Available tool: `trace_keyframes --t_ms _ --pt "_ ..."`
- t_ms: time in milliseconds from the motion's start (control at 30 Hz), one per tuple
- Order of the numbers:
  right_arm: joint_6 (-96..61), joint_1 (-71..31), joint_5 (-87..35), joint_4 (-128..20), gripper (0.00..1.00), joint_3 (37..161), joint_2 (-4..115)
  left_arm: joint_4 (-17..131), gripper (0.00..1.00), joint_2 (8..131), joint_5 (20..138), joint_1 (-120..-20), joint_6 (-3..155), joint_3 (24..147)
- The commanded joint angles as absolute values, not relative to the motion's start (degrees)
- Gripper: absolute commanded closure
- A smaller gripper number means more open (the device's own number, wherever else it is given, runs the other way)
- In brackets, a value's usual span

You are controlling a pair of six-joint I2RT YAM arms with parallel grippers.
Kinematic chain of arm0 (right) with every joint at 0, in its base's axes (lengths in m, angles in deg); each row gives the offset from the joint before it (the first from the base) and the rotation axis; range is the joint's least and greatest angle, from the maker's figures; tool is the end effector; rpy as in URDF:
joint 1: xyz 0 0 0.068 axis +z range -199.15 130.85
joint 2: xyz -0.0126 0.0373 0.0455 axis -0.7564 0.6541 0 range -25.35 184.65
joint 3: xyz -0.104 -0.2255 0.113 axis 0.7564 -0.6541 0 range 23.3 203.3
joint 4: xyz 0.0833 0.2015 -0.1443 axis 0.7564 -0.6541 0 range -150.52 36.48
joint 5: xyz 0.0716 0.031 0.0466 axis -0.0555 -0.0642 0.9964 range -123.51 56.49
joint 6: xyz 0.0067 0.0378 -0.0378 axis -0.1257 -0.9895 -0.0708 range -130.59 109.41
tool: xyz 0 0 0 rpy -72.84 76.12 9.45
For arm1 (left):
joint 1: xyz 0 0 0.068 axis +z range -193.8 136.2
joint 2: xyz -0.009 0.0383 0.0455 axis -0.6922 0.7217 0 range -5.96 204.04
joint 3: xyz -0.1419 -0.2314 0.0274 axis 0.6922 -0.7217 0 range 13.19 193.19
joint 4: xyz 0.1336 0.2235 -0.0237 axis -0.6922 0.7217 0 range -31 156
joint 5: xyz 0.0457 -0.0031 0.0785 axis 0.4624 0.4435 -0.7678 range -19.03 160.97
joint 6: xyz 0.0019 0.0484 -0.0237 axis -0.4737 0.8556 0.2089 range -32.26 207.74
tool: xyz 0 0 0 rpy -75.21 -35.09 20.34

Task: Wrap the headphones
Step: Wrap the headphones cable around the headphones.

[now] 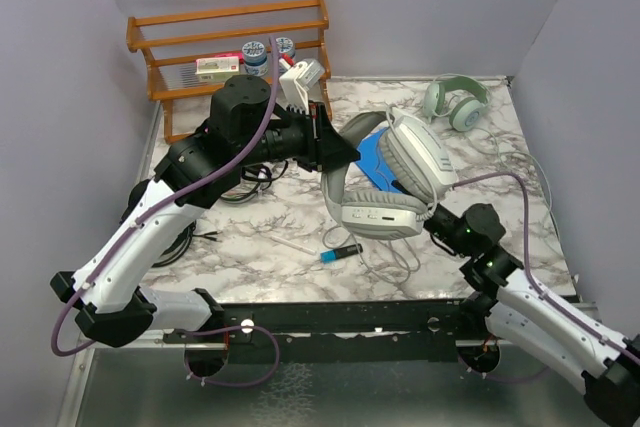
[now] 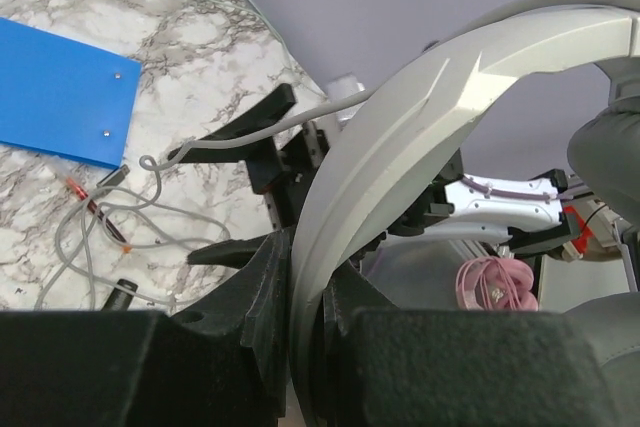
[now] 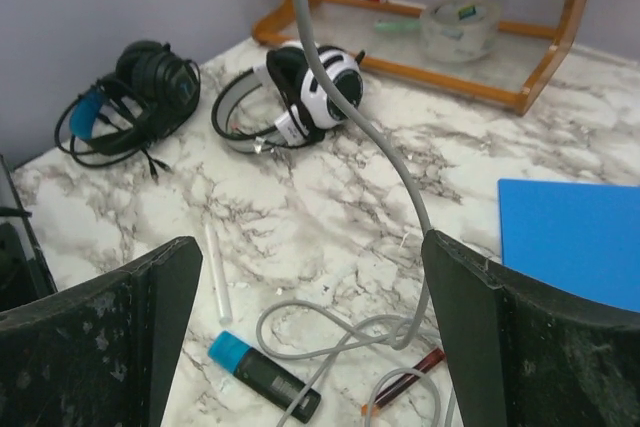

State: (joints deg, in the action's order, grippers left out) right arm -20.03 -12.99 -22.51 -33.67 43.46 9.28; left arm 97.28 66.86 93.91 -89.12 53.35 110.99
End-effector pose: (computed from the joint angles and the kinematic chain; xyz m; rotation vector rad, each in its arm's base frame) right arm 0.1279 0.1019 0.2706 -0.5078 1.4417 0.7821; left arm 0.1608 -0.1822 0.4990 0.5037 1.9358 -1.3087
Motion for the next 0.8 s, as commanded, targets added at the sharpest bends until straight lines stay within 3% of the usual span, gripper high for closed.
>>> trace_keyframes --t_ms 0,367,433,533,667,700,767 --pt "-17.3 -12.9 -20.2 -24.3 0.01 44.6 18.3 95.4 1.0 65.4 93.6 -88.8 51.7 113.6" --pt "-15.6 -12.9 -28.9 -15.5 0.09 49.4 34.1 96.3 1.0 64.1 93.0 -88.8 51.6 113.8" --pt "-16.2 -12.9 -30.4 -14.9 0.22 49.8 35.7 96.3 1.0 64.3 93.0 -88.7 51.7 114.2" --pt "-15.3 -12.9 -27.2 -15.1 0.65 50.4 37.0 96.3 1.0 64.6 92.5 -88.7 52.1 114.6" --pt "-16.9 -12.9 -13.5 -14.0 0.84 49.5 36.4 95.1 1.0 65.0 88.6 -88.4 51.9 113.8" --pt "-17.3 -12.8 -9.4 -13.8 0.95 49.3 36.4 93.7 1.0 65.3 88.5 -87.9 51.7 113.0" --pt "-18.1 -12.6 -2.3 -13.8 0.99 48.9 36.5 92.4 1.0 66.4 88.0 -85.6 50.5 112.4"
